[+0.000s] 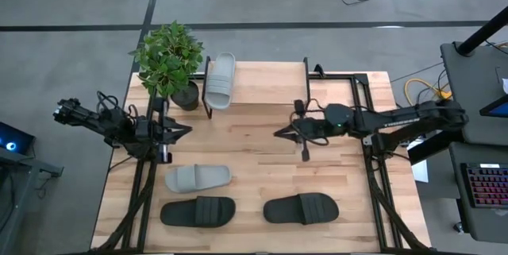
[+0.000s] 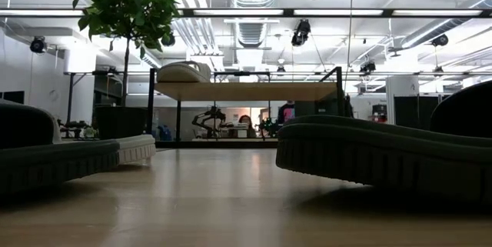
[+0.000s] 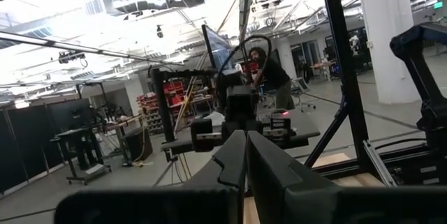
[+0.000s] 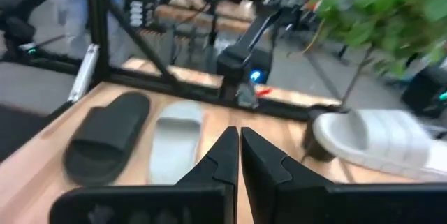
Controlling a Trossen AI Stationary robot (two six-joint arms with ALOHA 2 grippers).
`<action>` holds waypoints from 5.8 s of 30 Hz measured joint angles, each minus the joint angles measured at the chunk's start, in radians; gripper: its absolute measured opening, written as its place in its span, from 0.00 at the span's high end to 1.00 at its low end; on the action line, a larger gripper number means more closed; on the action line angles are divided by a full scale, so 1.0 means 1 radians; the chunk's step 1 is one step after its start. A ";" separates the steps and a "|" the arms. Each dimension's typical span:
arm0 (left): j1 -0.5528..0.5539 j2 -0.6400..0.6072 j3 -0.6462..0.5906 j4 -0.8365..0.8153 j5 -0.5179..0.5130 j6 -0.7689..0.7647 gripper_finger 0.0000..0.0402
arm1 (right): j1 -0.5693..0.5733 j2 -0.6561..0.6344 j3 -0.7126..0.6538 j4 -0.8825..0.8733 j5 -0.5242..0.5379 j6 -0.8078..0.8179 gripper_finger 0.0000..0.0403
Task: Pick and place slides into the shelf
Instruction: Put the grey slipper on the shelf
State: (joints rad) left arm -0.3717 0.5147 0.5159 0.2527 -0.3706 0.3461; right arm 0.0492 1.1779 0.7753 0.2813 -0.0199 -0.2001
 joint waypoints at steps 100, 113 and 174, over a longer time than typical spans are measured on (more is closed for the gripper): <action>-0.002 0.389 0.001 -0.109 -0.050 -0.967 0.51 | 0.005 -0.129 -0.065 0.158 -0.111 -0.245 0.98; -0.002 0.388 0.000 -0.437 -0.009 -1.258 0.51 | 0.005 -0.129 -0.065 0.142 -0.111 -0.245 0.98; -0.403 0.681 0.340 -1.046 -0.111 -1.582 0.51 | 0.005 -0.129 -0.065 0.118 -0.110 -0.219 0.98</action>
State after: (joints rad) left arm -0.7752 1.1955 0.8558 -0.7934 -0.4818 -1.2363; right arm 0.0540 1.0489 0.7105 0.3988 -0.1303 -0.4194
